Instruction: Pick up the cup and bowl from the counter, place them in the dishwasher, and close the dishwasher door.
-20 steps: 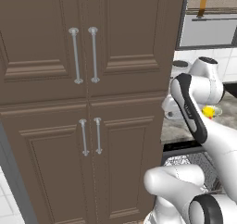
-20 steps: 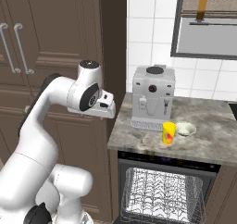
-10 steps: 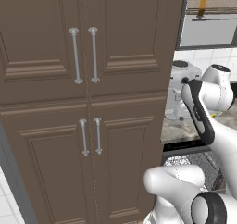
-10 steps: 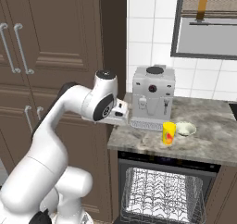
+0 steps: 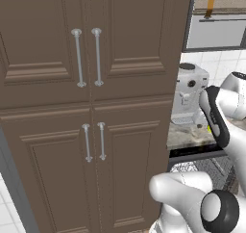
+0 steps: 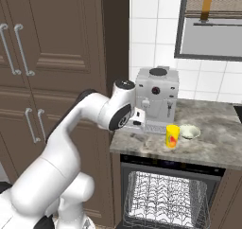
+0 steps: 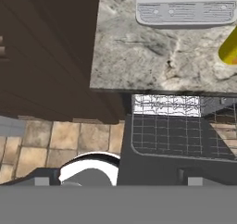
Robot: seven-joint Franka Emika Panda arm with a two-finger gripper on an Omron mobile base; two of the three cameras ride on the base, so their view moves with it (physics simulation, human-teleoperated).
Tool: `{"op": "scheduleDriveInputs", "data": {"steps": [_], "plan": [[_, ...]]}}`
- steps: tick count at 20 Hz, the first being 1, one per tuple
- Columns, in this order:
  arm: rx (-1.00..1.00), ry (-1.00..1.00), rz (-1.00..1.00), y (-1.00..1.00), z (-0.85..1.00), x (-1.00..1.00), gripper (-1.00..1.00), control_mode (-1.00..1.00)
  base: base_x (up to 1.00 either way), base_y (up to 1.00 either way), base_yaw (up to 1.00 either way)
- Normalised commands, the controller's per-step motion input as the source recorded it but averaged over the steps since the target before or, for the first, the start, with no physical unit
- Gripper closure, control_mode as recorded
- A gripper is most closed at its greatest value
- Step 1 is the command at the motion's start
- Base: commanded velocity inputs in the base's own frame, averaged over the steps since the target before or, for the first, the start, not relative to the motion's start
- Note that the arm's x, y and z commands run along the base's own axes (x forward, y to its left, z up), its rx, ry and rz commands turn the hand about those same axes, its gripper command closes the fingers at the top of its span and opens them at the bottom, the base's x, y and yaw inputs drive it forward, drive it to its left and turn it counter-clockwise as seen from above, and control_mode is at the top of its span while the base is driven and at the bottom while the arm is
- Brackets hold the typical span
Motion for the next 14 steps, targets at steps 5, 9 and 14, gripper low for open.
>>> {"op": "scheduleDriveInputs", "data": {"steps": [5,9,14], "plan": [[-0.05,0.00,0.00,-0.37,-0.13,0.19,-1.00,-1.00,0.00,0.00,0.00],[-0.05,0.00,0.00,-0.32,-0.12,0.27,-1.00,-1.00,0.00,0.00,0.00],[-0.05,0.00,0.01,-0.28,-0.09,0.25,-1.00,-1.00,0.00,0.00,0.00]]}}
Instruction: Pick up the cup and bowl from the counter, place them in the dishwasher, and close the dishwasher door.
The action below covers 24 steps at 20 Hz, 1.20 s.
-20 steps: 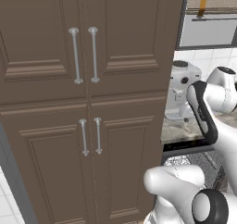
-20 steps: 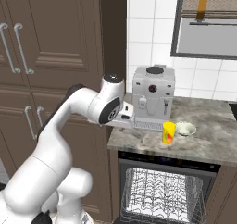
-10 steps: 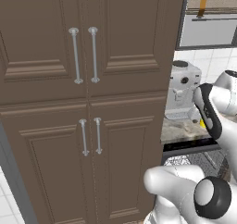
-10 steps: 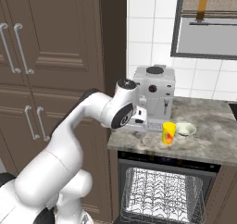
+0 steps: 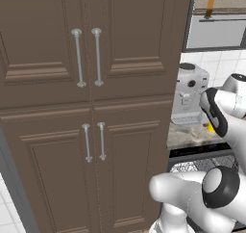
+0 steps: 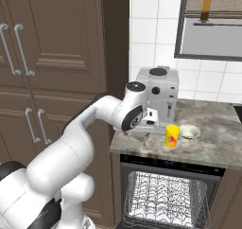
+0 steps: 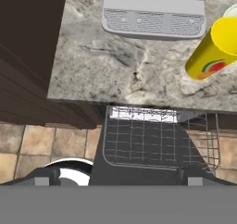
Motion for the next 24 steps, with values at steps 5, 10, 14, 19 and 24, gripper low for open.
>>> {"op": "scheduleDriveInputs", "data": {"steps": [5,10,14,19,24], "plan": [[-0.01,0.00,0.03,-0.25,-0.12,0.30,-1.00,-1.00,0.00,0.00,0.00],[-0.05,0.00,0.01,-0.09,-0.16,0.29,-1.00,-1.00,0.00,0.00,0.00],[-0.06,0.00,0.00,-0.10,-0.09,0.33,-1.00,-1.00,0.00,0.00,0.00],[-0.05,0.00,0.00,-0.19,-0.07,0.29,-1.00,-1.00,0.00,0.00,0.00],[0.00,0.00,0.00,-0.29,-0.03,0.26,-1.00,-1.00,0.00,0.00,0.00]]}}
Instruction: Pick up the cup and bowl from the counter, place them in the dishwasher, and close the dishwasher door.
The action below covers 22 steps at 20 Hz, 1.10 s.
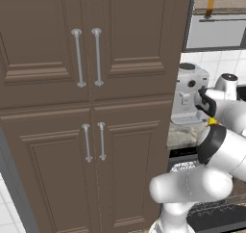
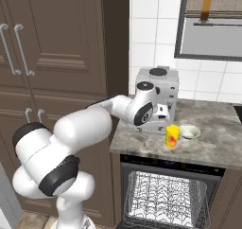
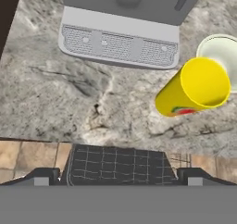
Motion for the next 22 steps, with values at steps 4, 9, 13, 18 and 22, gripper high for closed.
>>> {"op": "scheduleDriveInputs", "data": {"steps": [4,9,13,18,22], "plan": [[0.00,0.00,0.00,-0.28,-0.08,0.33,-1.00,-1.00,0.00,0.00,0.00],[0.00,0.00,0.00,-0.16,-0.16,0.44,-1.00,-1.00,0.00,0.00,0.00],[0.00,0.00,0.00,-0.11,-0.22,0.38,-1.00,-1.00,0.00,0.00,0.00],[0.00,0.00,0.00,-0.21,-0.24,0.28,-1.00,-1.00,0.00,0.00,0.00],[0.00,0.00,0.00,-0.25,-0.19,0.24,-1.00,-1.00,0.00,0.00,0.00]]}}
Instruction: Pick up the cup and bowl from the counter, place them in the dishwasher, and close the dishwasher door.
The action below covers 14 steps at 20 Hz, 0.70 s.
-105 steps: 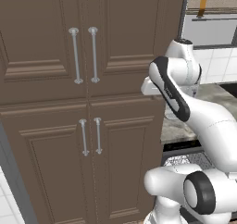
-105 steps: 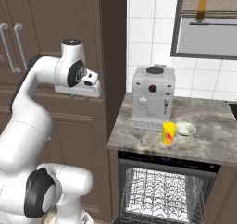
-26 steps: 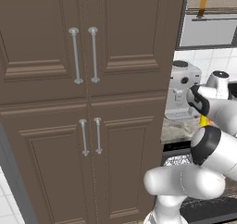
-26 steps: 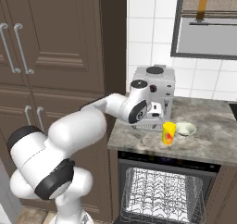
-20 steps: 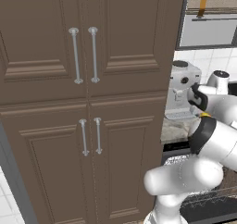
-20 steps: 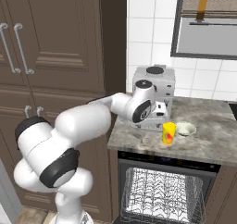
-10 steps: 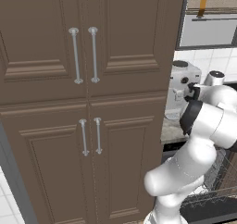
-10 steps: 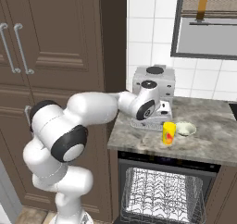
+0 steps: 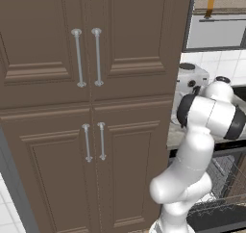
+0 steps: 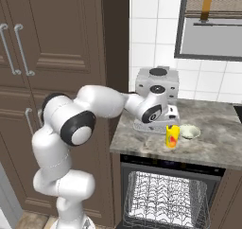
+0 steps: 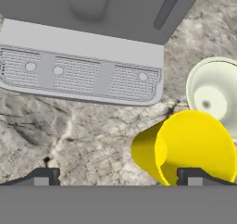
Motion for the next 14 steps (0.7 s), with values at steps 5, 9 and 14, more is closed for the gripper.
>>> {"op": "scheduleDriveInputs", "data": {"steps": [5,9,14], "plan": [[0.00,0.00,0.00,-0.26,-0.17,0.27,-1.00,-1.00,0.00,0.00,0.00],[0.00,0.00,0.00,-0.24,-0.19,0.31,-1.00,-1.00,0.00,0.00,0.00],[0.01,0.00,0.00,-0.16,-0.25,0.34,-1.00,-1.00,0.00,0.00,0.00]]}}
